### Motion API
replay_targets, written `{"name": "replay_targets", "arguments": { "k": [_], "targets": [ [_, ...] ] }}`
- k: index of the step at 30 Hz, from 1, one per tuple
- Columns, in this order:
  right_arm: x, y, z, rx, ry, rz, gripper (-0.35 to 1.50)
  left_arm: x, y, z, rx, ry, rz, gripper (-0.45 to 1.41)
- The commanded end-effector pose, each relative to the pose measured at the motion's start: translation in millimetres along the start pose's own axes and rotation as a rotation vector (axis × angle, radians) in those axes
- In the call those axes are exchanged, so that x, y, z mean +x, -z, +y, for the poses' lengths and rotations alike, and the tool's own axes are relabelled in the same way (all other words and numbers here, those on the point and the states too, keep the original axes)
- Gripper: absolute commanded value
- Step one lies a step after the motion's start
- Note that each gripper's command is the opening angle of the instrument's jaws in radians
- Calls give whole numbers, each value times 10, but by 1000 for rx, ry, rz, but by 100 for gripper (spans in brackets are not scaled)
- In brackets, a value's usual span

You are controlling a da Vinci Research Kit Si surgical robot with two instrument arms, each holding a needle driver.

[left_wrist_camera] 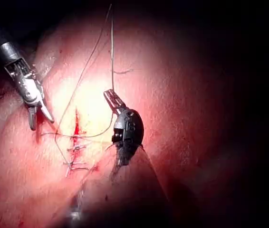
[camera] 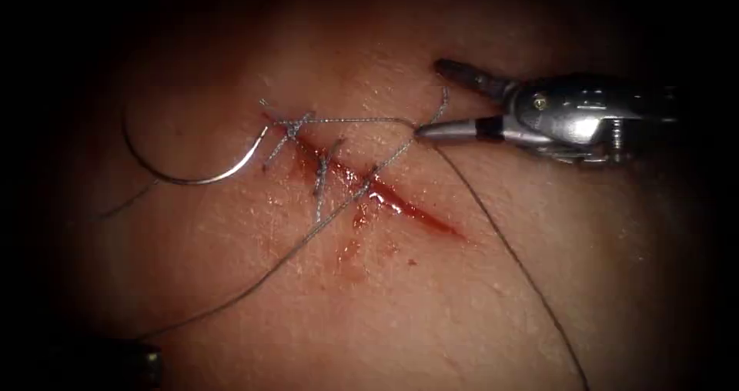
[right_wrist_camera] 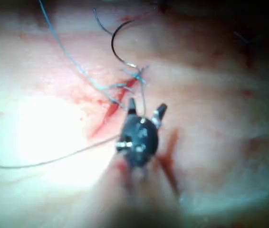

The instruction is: Wound Closure

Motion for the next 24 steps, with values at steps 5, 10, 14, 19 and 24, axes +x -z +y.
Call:
{"name": "replay_targets", "arguments": {
  "k": [5,10,14,19,24],
  "targets": [
    [9,-44,-41,32,2,20,46,1,-25,-17,1,-12,-18,-45],
    [4,-70,-57,41,13,28,41,10,-49,-27,-11,-25,-7,-45],
    [0,-81,-64,49,22,33,41,20,-63,-36,-24,-37,5,-45],
    [3,-90,-81,77,27,44,42,27,-75,-59,-28,-42,14,-45],
    [5,-101,-106,127,43,62,35,22,-92,-86,-31,-41,33,-45]
  ]
}}
